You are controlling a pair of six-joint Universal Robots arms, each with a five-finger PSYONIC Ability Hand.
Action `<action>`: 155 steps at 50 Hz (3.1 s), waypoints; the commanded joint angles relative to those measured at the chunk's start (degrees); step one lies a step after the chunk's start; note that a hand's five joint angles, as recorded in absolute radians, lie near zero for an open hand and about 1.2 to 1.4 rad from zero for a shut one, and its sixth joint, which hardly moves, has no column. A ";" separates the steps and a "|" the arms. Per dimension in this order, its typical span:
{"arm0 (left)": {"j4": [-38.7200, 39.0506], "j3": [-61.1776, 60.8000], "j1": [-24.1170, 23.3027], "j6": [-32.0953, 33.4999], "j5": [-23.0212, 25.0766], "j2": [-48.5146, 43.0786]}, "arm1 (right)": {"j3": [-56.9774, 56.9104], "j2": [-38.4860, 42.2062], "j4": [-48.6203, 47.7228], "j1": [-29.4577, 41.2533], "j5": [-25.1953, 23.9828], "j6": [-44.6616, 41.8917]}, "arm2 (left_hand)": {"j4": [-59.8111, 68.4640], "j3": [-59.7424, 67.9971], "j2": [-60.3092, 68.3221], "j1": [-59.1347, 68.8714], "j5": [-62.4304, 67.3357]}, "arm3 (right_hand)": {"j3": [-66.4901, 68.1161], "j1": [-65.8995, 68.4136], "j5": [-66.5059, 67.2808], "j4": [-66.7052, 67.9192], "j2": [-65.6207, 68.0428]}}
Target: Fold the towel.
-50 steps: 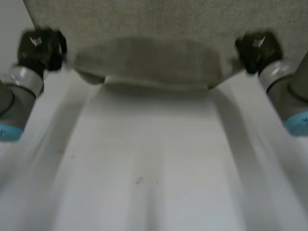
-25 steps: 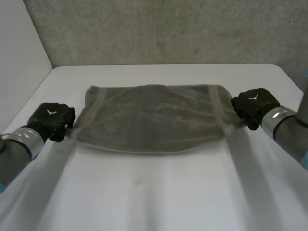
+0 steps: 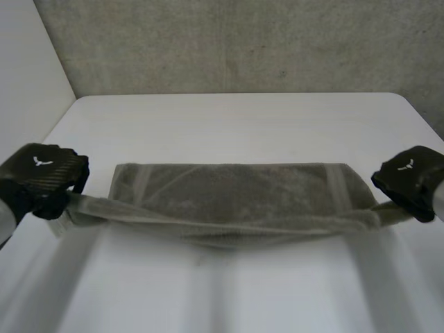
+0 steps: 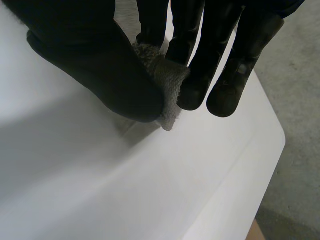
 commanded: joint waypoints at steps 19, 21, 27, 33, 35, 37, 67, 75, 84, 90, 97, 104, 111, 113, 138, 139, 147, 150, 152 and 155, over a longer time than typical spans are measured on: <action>20.21 28.88 -9.76 -2.24 -10.62 -46.83 | -25.61 38.69 -27.08 3.65 3.70 12.73 | 10.22 10.29 10.22 12.81 10.85 | 3.57 15.82 13.11 2.16 4.88; 20.21 30.47 -9.85 -2.33 -11.24 -48.33 | -26.84 39.57 -27.34 3.91 3.97 12.73 | 10.22 10.29 10.22 12.81 10.85 | 3.57 15.82 13.11 2.16 4.88; 20.38 32.32 -9.94 -2.33 -12.12 -49.57 | -29.13 41.15 -27.34 3.91 4.23 12.64 | 10.22 10.29 10.22 12.81 10.85 | 3.57 15.82 13.11 2.16 4.88; 22.05 33.46 -10.55 -2.41 -13.53 -50.09 | -31.50 43.35 -27.34 3.91 4.50 12.29 | 10.22 10.29 10.22 12.81 10.85 | 3.57 15.82 13.11 2.16 4.88; 23.19 33.55 -10.73 -2.33 -13.62 -50.18 | -32.20 44.05 -27.34 3.91 4.67 11.50 | 10.22 10.29 10.22 12.81 10.85 | 3.57 15.82 13.11 2.16 4.88; 23.72 33.64 -10.73 -2.33 -13.62 -50.27 | -32.55 44.40 -27.34 3.91 4.93 10.98 | 10.22 10.29 10.22 12.81 10.85 | 3.57 15.82 13.11 2.16 4.88; 25.30 18.78 -10.20 -14.28 -12.56 -25.66 | -9.88 13.64 -25.93 0.84 2.39 22.57 | -59.78 -59.71 -59.78 -57.19 -59.15 | -66.43 -54.18 -56.89 -67.84 -65.12; 25.48 9.03 -8.79 -15.60 -12.47 -18.72 | 4.53 11.01 -27.08 -3.64 -3.24 22.75 | -59.78 -59.71 -59.78 -57.19 -59.15 | -66.43 -54.18 -56.89 -67.84 -65.12; 25.48 4.99 -7.57 -19.72 -9.40 -17.49 | 13.75 14.07 -37.69 -8.47 -10.70 22.84 | -59.78 -59.71 -59.78 -57.19 -59.15 | -59.13 -46.88 -49.60 -60.54 -57.83; 25.48 4.81 -7.30 -19.99 -8.69 -17.58 | 13.41 19.25 -42.01 -9.18 -11.15 22.22 | -59.78 -59.71 -59.78 -57.19 -59.15 | -49.70 -37.45 -40.16 -51.11 -48.39; 25.57 4.11 -7.21 -19.99 -8.52 -17.58 | 11.39 23.13 -42.37 -9.71 -10.62 20.56 | -59.78 -59.71 -59.78 -57.19 -59.15 | -35.97 -23.72 -26.43 -37.38 -34.66; 25.57 4.02 -7.21 -19.99 -8.61 -17.66 | 10.16 23.58 -46.49 -12.60 -8.17 20.03 | -59.78 -59.71 -59.78 -57.19 -59.15 | 3.57 15.82 13.11 2.16 4.88; 25.48 3.93 -7.30 -19.99 -8.61 -17.40 | 7.62 22.43 -46.94 -17.69 -2.63 16.79 | -59.78 -59.71 -59.78 -57.19 -59.15 | 3.57 15.82 13.11 2.16 4.88; 25.48 3.93 -7.30 -19.99 -8.52 -17.14 | 6.47 22.52 -46.50 -19.99 -1.74 14.93 | -59.78 -59.71 -59.78 -57.19 -59.15 | 3.57 15.82 13.11 2.16 4.88; 25.39 3.14 -7.83 -20.08 -8.69 -15.29 | -10.41 21.38 -43.69 21.93 -1.22 15.46 | -59.78 -59.71 -59.78 -57.19 -59.15 | 3.57 15.82 13.11 2.16 4.88; 25.48 2.97 -7.83 -20.08 -8.69 -15.29 | -10.84 23.55 -44.12 25.85 -1.22 15.63 | -59.78 -59.71 -59.78 -57.19 -59.15 | 3.57 15.82 13.11 2.16 4.88; 25.48 2.70 -8.26 -20.08 -8.69 -15.38 | -11.02 34.46 -43.87 35.28 -2.01 15.72 | -59.78 -59.71 -59.78 -57.19 -59.15 | 3.57 15.82 13.11 2.16 4.88; 25.57 2.87 -8.88 -20.08 -8.69 -15.46 | -10.41 34.83 -44.13 35.64 -2.09 15.81 | -59.78 -59.71 -59.78 -57.19 -59.15 | 3.57 15.82 13.11 2.16 4.88; 25.57 3.05 -9.32 -20.08 -8.69 -15.64 | -10.50 34.21 -44.13 35.56 -2.10 16.07 | -59.78 -59.71 -59.78 -57.19 -59.15 | 3.57 15.82 13.11 2.16 4.88; 25.65 3.84 -10.46 -20.08 -8.69 -16.08 | -10.15 31.07 -43.60 35.47 -1.57 18.60 | -59.78 -59.71 -59.78 -57.19 -59.15 | -64.68 -52.43 -55.14 -66.09 -63.37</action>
